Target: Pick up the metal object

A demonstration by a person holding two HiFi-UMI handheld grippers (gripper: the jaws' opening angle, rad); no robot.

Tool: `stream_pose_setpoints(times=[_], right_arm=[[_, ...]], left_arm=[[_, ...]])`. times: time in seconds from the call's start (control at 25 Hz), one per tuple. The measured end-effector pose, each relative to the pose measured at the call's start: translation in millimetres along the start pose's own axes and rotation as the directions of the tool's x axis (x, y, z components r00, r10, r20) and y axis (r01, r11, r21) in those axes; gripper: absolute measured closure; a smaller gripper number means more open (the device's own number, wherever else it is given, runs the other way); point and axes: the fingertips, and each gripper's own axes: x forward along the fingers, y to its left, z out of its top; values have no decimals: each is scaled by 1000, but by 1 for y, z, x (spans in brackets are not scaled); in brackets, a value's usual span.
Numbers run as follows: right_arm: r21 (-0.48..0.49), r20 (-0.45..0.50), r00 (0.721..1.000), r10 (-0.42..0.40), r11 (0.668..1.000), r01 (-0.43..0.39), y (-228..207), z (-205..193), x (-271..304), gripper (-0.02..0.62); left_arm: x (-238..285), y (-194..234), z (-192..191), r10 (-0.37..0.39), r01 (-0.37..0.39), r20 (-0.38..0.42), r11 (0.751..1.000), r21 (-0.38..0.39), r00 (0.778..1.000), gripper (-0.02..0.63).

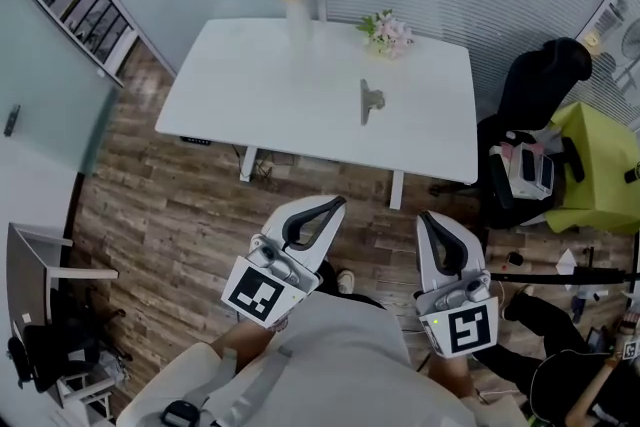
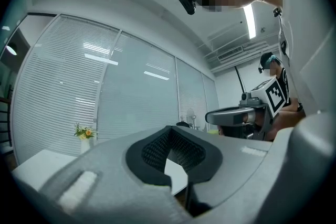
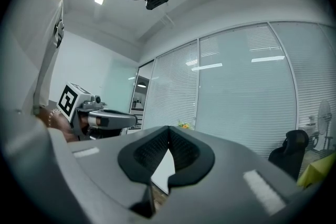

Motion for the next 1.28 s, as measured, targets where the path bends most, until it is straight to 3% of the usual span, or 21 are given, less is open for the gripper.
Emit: stream_pose_setpoints(times=[0.56, 1.28], right_arm=[[7, 5, 1000, -2, 1000, 2, -44, -16, 62, 592], [7, -10, 1000, 14, 1000, -14, -105, -9, 216, 592]], left_arm=[[56, 54, -9, 8, -8, 10, 1000, 7, 1000, 600], [147, 189, -11, 9, -9, 27, 1000, -11, 1000, 600]])
